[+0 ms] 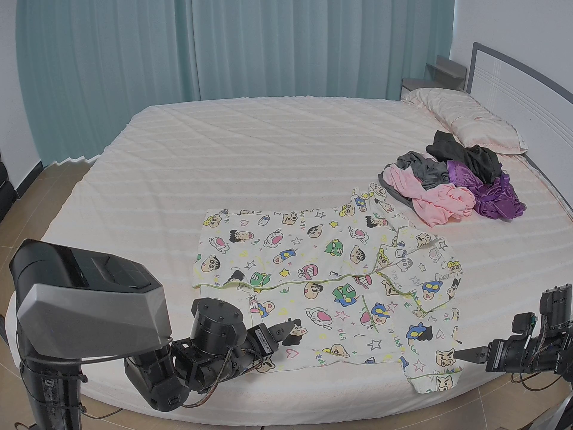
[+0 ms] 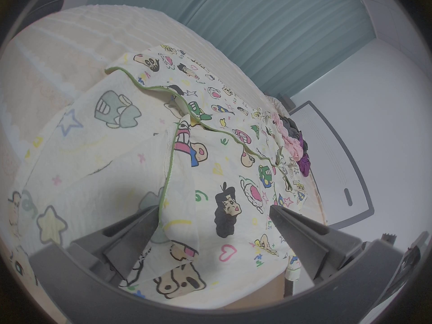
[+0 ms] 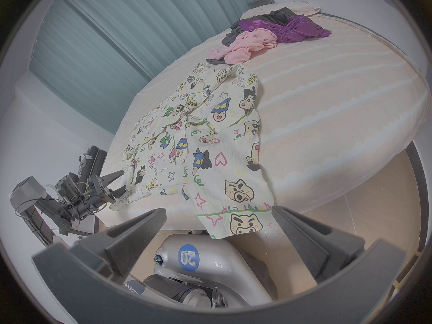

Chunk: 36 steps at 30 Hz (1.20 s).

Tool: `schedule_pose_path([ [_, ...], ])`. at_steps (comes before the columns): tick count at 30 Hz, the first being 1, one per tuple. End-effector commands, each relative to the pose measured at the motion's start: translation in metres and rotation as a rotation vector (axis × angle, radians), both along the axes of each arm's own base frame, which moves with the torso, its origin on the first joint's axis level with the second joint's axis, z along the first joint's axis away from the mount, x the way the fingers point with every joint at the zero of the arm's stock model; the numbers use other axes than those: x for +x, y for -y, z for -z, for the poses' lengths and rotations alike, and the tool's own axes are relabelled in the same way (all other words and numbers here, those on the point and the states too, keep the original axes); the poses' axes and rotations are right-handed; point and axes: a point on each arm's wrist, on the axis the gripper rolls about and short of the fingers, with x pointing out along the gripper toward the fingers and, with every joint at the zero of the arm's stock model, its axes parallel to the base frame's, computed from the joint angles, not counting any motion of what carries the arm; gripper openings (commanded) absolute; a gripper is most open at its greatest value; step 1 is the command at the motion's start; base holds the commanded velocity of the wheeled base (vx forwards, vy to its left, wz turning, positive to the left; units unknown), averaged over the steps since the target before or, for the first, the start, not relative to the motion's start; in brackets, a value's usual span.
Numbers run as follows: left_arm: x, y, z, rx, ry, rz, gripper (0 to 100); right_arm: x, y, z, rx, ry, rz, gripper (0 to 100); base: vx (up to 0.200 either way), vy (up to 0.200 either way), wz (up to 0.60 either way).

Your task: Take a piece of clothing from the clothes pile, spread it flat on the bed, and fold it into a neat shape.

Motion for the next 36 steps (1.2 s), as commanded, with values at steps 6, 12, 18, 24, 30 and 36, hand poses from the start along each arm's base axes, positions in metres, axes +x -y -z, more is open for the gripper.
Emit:
schedule_pose_path([
  [6, -0.003, -0.003, -0.025, -0.096, 0.021, -0.03, 100, -0.004, 0.0, 0.003, 0.001, -0.017, -0.001, 100, 0.0, 0.0, 0.0],
  [12, -0.006, -0.004, -0.03, -0.128, 0.008, -0.028, 100, -0.004, 0.0, 0.003, 0.001, -0.018, -0.001, 100, 0.0, 0.0, 0.0],
  [18, -0.005, -0.003, -0.029, -0.148, -0.012, 0.014, 100, -0.004, 0.0, 0.003, 0.001, -0.017, -0.001, 100, 0.0, 0.0, 0.0],
  [24, -0.002, -0.002, -0.022, -0.141, -0.028, 0.015, 100, -0.004, 0.0, 0.003, 0.001, -0.02, -0.001, 100, 0.0, 0.0, 0.0],
  [30, -0.004, -0.004, -0.012, -0.117, -0.058, 0.013, 100, -0.004, 0.0, 0.003, 0.001, -0.018, -0.001, 100, 0.0, 0.0, 0.0],
  [36, -0.005, -0.005, -0.008, -0.111, -0.07, 0.009, 100, -0.004, 0.0, 0.003, 0.001, -0.017, -0.001, 100, 0.0, 0.0, 0.0],
])
